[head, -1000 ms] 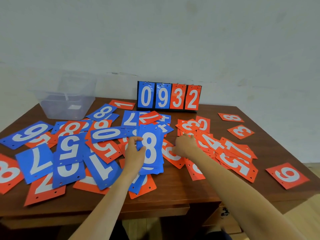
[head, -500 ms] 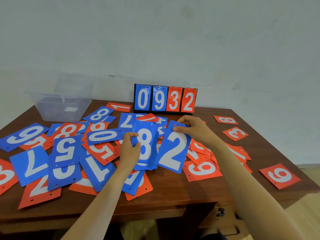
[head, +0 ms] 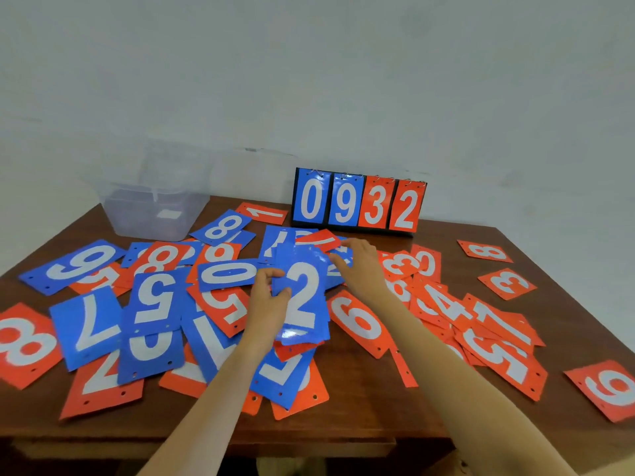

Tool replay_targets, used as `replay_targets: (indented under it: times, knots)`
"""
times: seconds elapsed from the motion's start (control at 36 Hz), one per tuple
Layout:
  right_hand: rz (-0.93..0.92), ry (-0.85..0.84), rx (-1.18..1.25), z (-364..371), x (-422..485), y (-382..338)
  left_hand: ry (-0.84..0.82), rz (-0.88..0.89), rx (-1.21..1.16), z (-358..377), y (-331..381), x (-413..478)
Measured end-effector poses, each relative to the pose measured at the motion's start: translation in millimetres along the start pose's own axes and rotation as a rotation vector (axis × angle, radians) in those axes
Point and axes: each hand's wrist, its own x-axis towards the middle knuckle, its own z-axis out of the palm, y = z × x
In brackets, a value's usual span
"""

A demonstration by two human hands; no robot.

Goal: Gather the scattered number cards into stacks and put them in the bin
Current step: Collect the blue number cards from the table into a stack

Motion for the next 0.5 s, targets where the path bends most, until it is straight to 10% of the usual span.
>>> replay_targets:
  times: [0.28, 0.5]
  knots:
    - [0.060, -0.621, -0.283, 35.1, 20.0, 31.7, 0.136, 0.016, 0.037, -13.5, -10.1, 17.7]
    - [0.049, -0.610, -0.367, 30.8, 14.3, 18.4, 0.120, -0.003, 0.026, -14.4, -7.6, 14.0]
